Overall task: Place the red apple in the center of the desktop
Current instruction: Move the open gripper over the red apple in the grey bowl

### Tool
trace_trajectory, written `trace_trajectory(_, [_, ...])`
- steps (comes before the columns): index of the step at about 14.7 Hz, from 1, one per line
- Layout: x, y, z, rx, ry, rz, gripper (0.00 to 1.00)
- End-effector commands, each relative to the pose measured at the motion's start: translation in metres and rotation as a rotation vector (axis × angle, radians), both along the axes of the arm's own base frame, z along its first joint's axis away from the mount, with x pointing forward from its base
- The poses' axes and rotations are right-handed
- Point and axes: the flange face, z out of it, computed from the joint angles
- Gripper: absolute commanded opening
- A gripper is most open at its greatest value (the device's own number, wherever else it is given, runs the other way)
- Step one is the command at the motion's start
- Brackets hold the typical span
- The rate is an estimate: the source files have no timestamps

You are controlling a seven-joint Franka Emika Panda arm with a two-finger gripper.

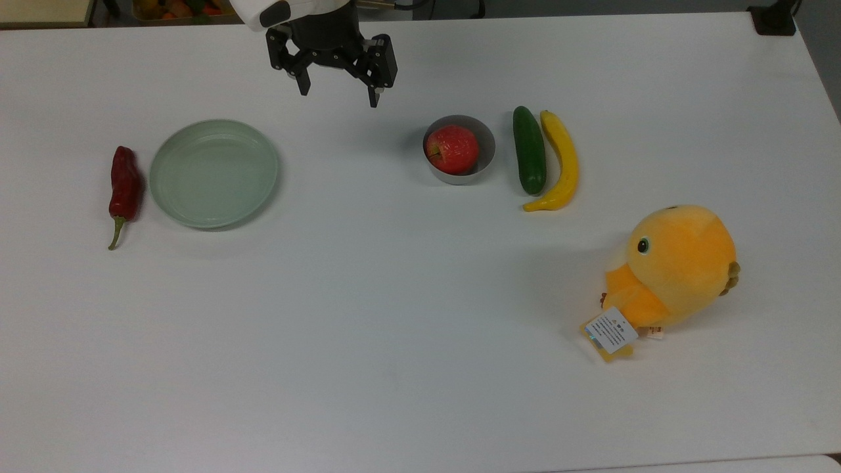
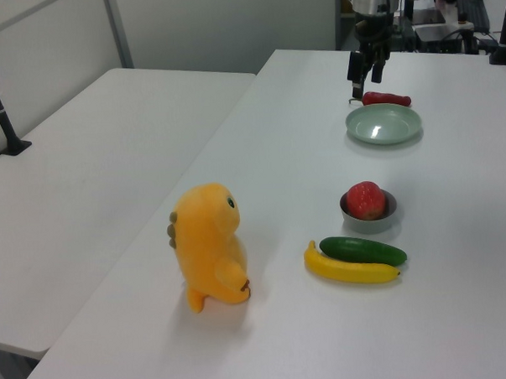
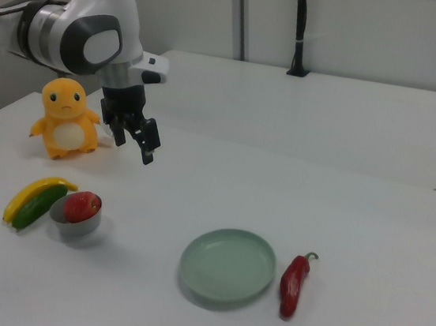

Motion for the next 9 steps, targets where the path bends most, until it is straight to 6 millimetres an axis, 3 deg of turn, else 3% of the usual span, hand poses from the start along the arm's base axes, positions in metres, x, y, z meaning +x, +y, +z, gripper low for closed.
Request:
trace_trajectory(1, [-0.0033,0.0109,-0.0016,-0.014,0.005,0.101,1.0])
trace_trajectory(9, [-0.0018,0.0175,-0.005,-0.011,0.002,0.107,1.0])
